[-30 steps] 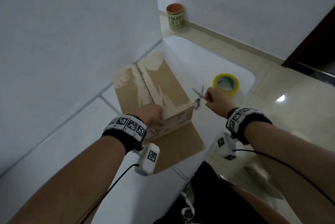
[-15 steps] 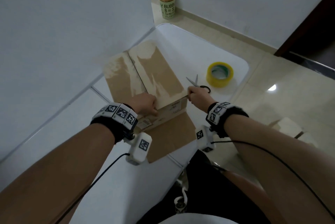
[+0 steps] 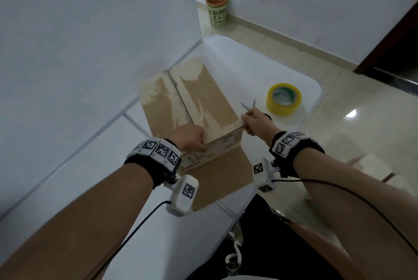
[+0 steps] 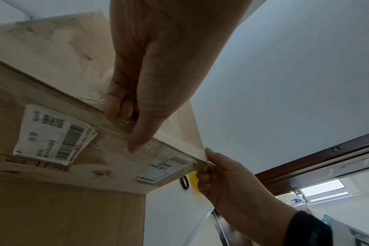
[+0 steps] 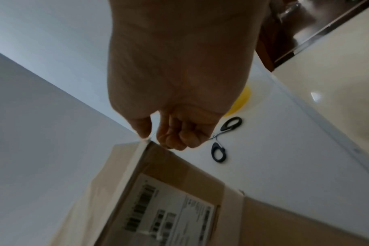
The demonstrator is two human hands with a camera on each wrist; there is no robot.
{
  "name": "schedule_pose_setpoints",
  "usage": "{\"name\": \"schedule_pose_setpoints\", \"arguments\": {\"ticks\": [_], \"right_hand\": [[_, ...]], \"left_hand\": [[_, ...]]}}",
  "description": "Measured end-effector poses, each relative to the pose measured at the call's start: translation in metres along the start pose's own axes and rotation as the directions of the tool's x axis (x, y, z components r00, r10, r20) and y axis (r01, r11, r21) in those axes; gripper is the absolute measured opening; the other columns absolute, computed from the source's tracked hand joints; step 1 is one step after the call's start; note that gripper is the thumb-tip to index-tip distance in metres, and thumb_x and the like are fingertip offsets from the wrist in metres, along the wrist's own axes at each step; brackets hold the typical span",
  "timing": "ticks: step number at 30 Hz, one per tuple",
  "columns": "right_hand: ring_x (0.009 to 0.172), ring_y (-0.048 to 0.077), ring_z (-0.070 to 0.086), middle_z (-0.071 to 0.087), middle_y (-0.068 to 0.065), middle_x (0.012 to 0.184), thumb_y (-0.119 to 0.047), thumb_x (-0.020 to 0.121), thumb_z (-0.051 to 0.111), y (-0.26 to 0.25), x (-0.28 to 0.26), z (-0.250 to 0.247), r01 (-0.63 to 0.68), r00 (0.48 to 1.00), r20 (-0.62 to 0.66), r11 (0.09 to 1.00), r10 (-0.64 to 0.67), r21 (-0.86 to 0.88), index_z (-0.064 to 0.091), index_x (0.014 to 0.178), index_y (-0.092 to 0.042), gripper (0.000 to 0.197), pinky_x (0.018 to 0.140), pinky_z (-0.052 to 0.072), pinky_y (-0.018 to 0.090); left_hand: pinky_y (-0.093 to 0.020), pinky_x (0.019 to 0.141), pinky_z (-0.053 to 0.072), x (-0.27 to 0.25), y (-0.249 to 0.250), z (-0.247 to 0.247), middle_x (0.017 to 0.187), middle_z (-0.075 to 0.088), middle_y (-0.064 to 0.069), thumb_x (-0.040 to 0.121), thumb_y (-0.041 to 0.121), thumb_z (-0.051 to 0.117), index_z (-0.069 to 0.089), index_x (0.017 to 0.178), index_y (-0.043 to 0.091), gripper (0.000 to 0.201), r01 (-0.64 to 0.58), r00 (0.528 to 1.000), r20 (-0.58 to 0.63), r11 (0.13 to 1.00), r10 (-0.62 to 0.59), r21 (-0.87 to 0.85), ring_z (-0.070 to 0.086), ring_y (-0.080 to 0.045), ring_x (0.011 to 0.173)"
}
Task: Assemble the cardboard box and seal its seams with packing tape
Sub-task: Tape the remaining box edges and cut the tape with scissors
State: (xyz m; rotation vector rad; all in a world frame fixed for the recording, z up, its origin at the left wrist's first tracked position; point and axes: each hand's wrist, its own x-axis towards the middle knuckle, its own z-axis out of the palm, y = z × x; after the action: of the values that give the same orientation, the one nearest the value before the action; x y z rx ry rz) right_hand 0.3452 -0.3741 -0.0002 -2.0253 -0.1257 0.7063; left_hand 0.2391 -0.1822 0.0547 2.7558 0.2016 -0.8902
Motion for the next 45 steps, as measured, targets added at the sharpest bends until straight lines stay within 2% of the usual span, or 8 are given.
{"name": "schedule_pose_setpoints", "arguments": {"ticks": [15,22,26,29,32,36,41,45], "right_hand": [[0.094,0.037,0.058,0.063,0.023,0.103,-0.019,0.105,0.025,-0.012,-0.024,0.022,0.251,0.968,0.078,0.881,-0.24,-0.402,0.053,0.115,0.004,0.038,0.074,0.037,0.034],[0.095,0.012,0.07,0.073,0.0,0.103,-0.049,0.093,0.051,-0.016,-0.034,0.014,0.156,0.92,0.389,0.951,-0.041,-0.268,0.069,0.114,-0.012,0.047,0.092,0.052,0.032],[0.091,0.016,0.071,0.075,0.005,0.098,-0.06,0.096,0.031,-0.027,-0.04,0.036,-0.017,0.895,0.433,0.978,0.108,-0.208,0.071,0.105,-0.008,0.066,0.088,0.053,0.03],[0.091,0.019,0.07,0.074,0.005,0.097,-0.049,0.099,0.035,-0.033,-0.033,0.037,0.077,0.965,0.262,0.962,-0.005,-0.262,0.07,0.103,-0.008,0.054,0.087,0.052,0.033],[0.096,0.026,0.067,0.072,0.009,0.104,-0.032,0.099,0.041,-0.041,-0.022,0.033,0.212,0.976,0.133,0.873,-0.17,-0.438,0.069,0.105,-0.007,0.038,0.09,0.052,0.039],[0.116,0.031,0.056,0.059,0.012,0.128,-0.026,0.099,0.041,-0.052,-0.015,0.034,0.235,0.962,0.0,0.829,-0.272,-0.508,0.052,0.131,-0.011,0.036,0.096,0.042,0.037],[0.144,0.034,0.02,0.006,0.015,0.159,-0.028,0.098,0.046,-0.054,-0.01,0.037,0.324,0.946,0.194,0.764,-0.26,-0.557,0.021,0.15,-0.014,0.059,0.116,0.021,0.041],[0.147,0.029,0.012,0.004,0.014,0.16,-0.027,0.1,0.042,-0.062,-0.007,0.038,0.336,0.939,0.262,0.767,-0.224,-0.547,0.02,0.151,-0.011,0.057,0.117,0.017,0.037]], "left_hand": [[-0.031,0.065,0.037,-0.001,0.001,0.004,0.074,0.045,0.001,0.085,0.035,0.068,0.046,0.08,0.016,0.03,-0.001,0.999,-0.049,1.0,0.002,0.019,0.045,-0.02,0.074],[-0.03,0.066,0.047,-0.024,-0.017,-0.002,0.069,0.06,-0.004,0.083,0.061,0.06,0.059,0.073,0.01,0.052,0.175,0.972,0.154,0.984,-0.178,0.029,0.056,-0.021,0.064],[-0.034,0.073,0.047,-0.037,-0.043,-0.003,0.094,0.064,-0.011,0.087,0.067,0.044,0.06,0.095,0.006,0.063,0.266,0.928,-0.239,0.957,-0.287,-0.117,0.061,-0.026,0.087],[-0.053,0.108,0.031,-0.032,-0.039,0.018,0.153,0.022,-0.022,0.074,0.083,0.04,0.026,0.144,0.005,0.106,0.29,0.929,-0.211,0.952,-0.304,-0.097,0.027,-0.037,0.138],[-0.068,0.111,0.007,-0.03,-0.024,0.034,0.155,-0.026,-0.018,0.063,0.088,0.046,-0.016,0.149,0.007,0.134,0.323,0.943,-0.039,0.936,-0.331,-0.137,-0.018,-0.041,0.144],[-0.063,0.115,0.004,-0.037,-0.022,0.041,0.152,-0.036,-0.016,0.059,0.085,0.058,-0.025,0.147,0.009,0.143,0.261,0.965,0.043,0.962,-0.259,-0.075,-0.027,-0.039,0.141],[-0.058,0.117,0.008,-0.055,-0.044,0.04,0.154,-0.033,-0.01,0.068,0.074,0.063,-0.023,0.149,0.015,0.132,0.126,0.99,0.07,0.992,-0.125,0.001,-0.026,-0.032,0.143],[-0.065,0.112,0.01,-0.054,-0.02,0.029,0.157,-0.023,-0.016,0.078,0.077,0.047,-0.004,0.152,0.011,0.112,0.146,0.988,-0.033,0.987,-0.148,-0.068,-0.013,-0.037,0.146]]}}
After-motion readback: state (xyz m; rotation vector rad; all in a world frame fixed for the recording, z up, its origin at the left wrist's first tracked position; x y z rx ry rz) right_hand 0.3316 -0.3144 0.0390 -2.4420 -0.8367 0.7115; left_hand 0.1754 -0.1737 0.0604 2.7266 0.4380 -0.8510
